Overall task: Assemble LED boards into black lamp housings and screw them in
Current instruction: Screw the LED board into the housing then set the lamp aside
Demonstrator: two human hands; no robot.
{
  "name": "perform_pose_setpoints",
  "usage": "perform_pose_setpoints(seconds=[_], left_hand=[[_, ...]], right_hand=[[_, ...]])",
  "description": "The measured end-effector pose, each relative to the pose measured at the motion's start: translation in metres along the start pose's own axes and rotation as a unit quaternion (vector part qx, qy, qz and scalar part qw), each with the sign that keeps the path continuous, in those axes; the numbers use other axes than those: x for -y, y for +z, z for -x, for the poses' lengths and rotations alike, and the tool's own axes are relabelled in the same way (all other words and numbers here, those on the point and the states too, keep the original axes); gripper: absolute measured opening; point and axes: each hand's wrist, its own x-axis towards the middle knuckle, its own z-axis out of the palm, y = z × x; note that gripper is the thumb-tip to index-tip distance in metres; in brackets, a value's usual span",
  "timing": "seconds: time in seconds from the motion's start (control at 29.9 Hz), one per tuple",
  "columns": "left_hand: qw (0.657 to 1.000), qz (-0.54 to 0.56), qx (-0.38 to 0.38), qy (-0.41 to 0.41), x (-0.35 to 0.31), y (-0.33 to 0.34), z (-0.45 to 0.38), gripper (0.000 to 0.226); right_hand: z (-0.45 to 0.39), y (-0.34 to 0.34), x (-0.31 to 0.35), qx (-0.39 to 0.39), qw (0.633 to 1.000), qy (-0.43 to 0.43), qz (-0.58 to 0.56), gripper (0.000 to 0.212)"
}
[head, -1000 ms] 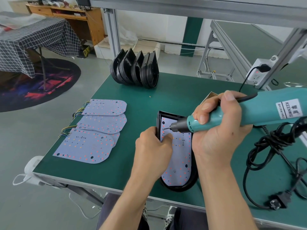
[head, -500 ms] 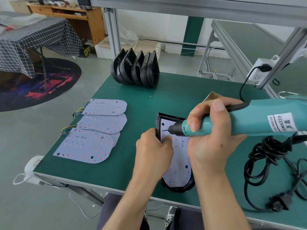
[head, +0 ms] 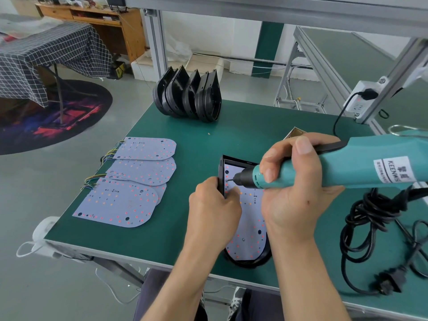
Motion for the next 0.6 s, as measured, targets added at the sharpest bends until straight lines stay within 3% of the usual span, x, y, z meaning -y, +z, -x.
perform_pose_setpoints(seconds=[0.6], left_hand=[[1.0, 0.0, -0.017, 0.018, 0.003, 0.001, -0.0017, 0.038]], right_hand=[[-0.0011, 0.0007, 0.0007, 0.005, 1.0, 0.004, -0.004, 0.015]])
